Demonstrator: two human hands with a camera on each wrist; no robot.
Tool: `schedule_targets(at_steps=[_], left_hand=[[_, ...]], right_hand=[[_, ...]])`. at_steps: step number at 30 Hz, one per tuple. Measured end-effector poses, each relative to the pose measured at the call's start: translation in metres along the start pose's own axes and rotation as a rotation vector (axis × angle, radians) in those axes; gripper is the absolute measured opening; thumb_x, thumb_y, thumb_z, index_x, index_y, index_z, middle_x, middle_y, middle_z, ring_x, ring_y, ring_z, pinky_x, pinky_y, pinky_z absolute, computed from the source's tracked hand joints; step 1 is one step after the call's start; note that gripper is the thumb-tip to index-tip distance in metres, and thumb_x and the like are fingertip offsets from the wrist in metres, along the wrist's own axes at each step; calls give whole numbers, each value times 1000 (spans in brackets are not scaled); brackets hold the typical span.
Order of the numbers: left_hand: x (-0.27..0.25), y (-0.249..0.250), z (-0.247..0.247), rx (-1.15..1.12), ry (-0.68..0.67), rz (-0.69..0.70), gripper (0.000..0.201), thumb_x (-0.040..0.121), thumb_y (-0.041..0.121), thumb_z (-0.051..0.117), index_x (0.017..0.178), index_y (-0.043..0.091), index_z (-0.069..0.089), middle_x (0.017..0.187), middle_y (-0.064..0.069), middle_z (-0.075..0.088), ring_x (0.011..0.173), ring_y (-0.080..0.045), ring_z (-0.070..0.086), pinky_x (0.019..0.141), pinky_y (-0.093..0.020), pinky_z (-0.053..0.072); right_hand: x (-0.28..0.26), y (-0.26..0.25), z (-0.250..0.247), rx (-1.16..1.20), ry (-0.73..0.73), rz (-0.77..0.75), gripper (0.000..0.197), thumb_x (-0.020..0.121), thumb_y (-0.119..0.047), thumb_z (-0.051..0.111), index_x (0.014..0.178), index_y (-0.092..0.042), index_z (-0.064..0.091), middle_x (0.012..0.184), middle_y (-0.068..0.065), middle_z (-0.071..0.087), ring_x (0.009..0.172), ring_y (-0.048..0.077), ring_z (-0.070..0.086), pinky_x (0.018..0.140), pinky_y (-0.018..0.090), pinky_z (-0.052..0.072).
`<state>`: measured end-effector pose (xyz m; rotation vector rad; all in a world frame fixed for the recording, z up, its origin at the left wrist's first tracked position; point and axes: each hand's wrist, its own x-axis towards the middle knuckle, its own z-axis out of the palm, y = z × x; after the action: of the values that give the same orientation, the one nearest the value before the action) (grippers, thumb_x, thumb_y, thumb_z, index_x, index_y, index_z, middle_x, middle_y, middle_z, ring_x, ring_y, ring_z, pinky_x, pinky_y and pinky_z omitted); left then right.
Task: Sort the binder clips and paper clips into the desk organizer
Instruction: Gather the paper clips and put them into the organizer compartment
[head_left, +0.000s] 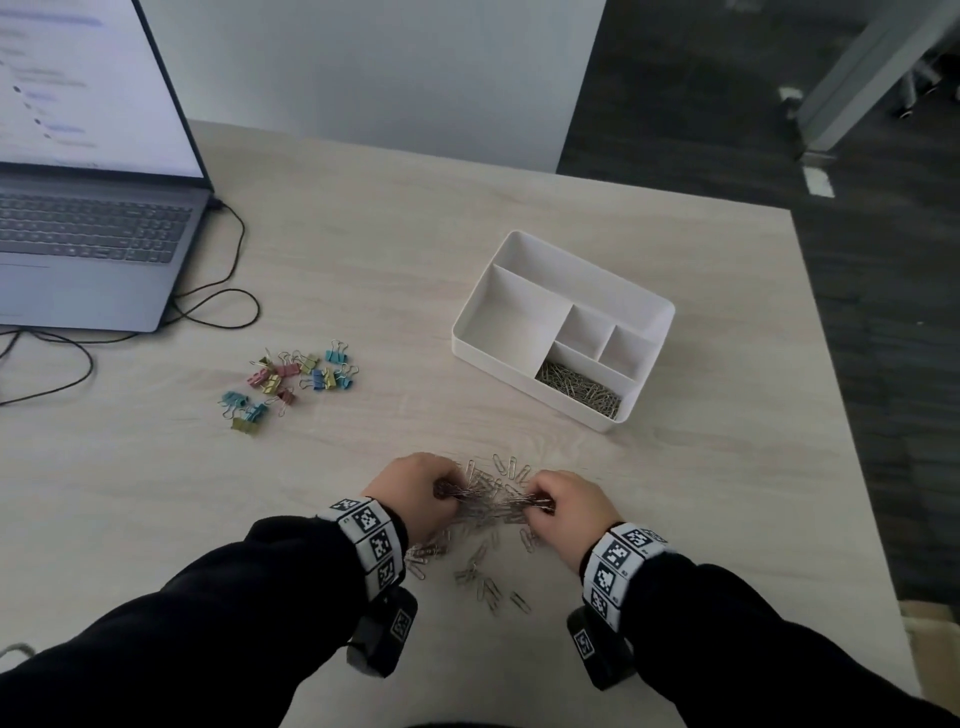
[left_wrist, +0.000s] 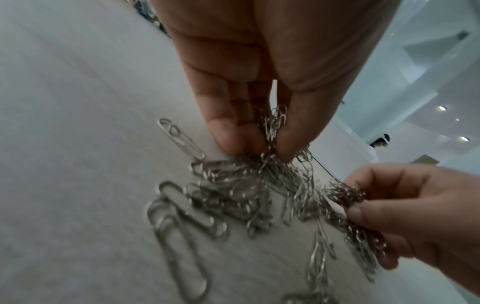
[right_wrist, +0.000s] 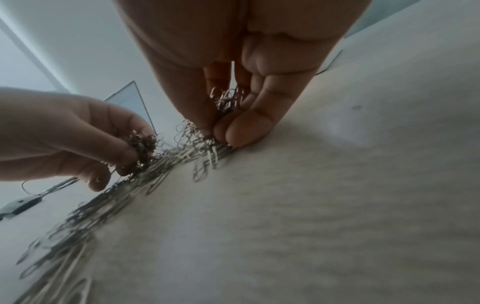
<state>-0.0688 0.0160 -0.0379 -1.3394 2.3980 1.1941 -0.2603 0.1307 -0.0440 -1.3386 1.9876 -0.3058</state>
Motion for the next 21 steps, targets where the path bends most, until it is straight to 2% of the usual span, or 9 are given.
schedule_targets(at_steps=[4, 7, 9, 10, 13, 15, 17, 19, 21], left_hand=[[2, 0, -7, -84, 5, -74, 15, 77, 24, 70, 88, 35, 70, 84, 14, 68, 76, -3, 62, 79, -23, 53], [5, 2, -12, -113, -24, -99, 15, 77, 27, 73, 91, 33, 72, 79, 13, 69, 64, 1, 62, 74, -25, 57], [8, 7, -14, -151, -39, -104, 17, 78, 26, 74, 94, 32, 73, 79, 13, 69, 61, -1, 63, 71, -26, 59], [10, 11, -16, -170, -38, -101, 16, 78, 25, 74, 93, 31, 73, 80, 12, 69, 61, -3, 64, 67, -26, 59], [18, 27, -22, -223, -18, -77, 13, 78, 25, 76, 91, 28, 74, 78, 9, 71, 58, -7, 65, 57, -21, 57], [26, 42, -28, -281, 1, -56, 12, 78, 20, 77, 89, 26, 75, 77, 6, 72, 58, -12, 67, 58, -22, 58], [36, 57, -34, -334, 21, -34, 12, 77, 18, 78, 88, 24, 75, 76, 4, 72, 60, -17, 69, 63, -29, 61], [49, 72, -38, -364, 37, -10, 12, 77, 18, 79, 86, 24, 75, 75, 3, 72, 59, -16, 68, 67, -34, 61], [62, 88, -42, -365, 48, 23, 12, 77, 19, 79, 86, 25, 74, 73, 3, 72, 60, -18, 69, 68, -34, 61]], right_hand=[[-3, 8, -11, 32, 26, 41, 14, 83, -19, 66, 96, -18, 66, 95, 0, 63, 87, 18, 58, 80, 26, 44], [-5, 13, -15, 72, 60, 69, 12, 80, -18, 66, 91, -22, 68, 88, -4, 62, 80, 14, 57, 72, 21, 41], [-4, 14, -20, 102, 82, 84, 11, 79, -18, 67, 86, -26, 67, 84, -8, 61, 77, 12, 57, 68, 16, 39], [-4, 14, -23, 129, 94, 88, 11, 78, -18, 67, 82, -28, 66, 82, -9, 61, 75, 12, 58, 68, 17, 42], [0, 12, -40, 230, 152, 103, 11, 79, -18, 68, 79, -28, 64, 77, -6, 65, 71, 14, 64, 71, 33, 55], [4, 9, -56, 298, 205, 124, 11, 81, -16, 68, 81, -27, 65, 73, -3, 68, 67, 17, 66, 70, 38, 58], [9, 7, -73, 349, 274, 145, 15, 82, -15, 69, 80, -30, 65, 70, -3, 68, 64, 19, 68, 68, 39, 59], [17, 8, -89, 360, 334, 151, 20, 82, -16, 70, 77, -33, 62, 70, -5, 68, 62, 20, 68, 67, 38, 59], [26, 10, -101, 320, 353, 147, 15, 81, -18, 69, 78, -31, 63, 72, -5, 68, 63, 20, 67, 66, 34, 57]])
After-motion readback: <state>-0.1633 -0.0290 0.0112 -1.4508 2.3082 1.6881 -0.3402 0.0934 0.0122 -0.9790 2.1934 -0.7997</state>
